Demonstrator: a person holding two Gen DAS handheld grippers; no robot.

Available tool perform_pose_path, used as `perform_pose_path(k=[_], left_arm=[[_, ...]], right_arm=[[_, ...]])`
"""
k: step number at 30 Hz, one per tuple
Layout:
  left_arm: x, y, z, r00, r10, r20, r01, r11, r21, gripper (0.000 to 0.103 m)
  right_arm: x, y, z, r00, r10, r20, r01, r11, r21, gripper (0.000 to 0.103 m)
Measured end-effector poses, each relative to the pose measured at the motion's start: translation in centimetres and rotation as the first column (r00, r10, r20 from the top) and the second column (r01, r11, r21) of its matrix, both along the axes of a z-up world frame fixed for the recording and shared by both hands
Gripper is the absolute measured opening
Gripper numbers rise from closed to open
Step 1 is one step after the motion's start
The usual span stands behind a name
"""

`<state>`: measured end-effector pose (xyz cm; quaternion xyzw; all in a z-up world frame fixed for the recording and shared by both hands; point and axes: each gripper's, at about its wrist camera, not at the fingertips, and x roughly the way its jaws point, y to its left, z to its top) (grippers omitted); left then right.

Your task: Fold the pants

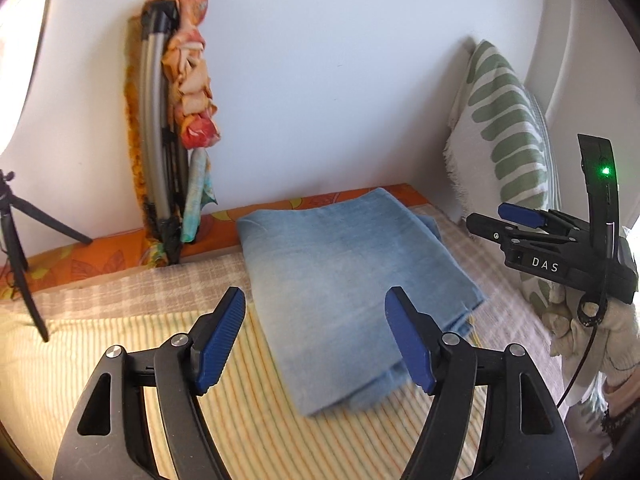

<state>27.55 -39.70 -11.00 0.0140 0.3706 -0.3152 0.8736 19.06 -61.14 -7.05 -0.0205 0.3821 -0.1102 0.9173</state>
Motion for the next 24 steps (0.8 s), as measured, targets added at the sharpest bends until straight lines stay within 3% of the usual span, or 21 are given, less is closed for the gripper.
perform_pose_path(k=[11, 13, 14, 24], left_arm=[[-6.0, 5.1, 3.2, 0.997, -0.025, 0.069, 0.028, 0.999, -0.034, 0.075], [-7.3, 6.2, 3.5, 0.996, -0.026, 0.082, 0.029, 0.999, -0.045, 0.08], [-7.8, 6.6, 3.6, 0.996, -0.027, 0.088, 0.031, 0.998, -0.046, 0.08], [-13.0, 11.5, 4.0, 0.989, -0.036, 0.142, 0.038, 0.999, -0.015, 0.082]], right_arm=[[-7.4, 5.6, 2.5, 0.999, -0.001, 0.046, 0.002, 1.0, -0.021, 0.074], [-8.7, 7.1, 2.7, 0.998, 0.006, 0.057, -0.004, 0.999, -0.037, 0.093], [-9.4, 7.8, 2.8, 0.998, 0.011, 0.069, -0.008, 0.999, -0.043, 0.096], [-13.8, 14.1, 1.9, 0.996, 0.013, 0.087, -0.01, 0.999, -0.036, 0.096]])
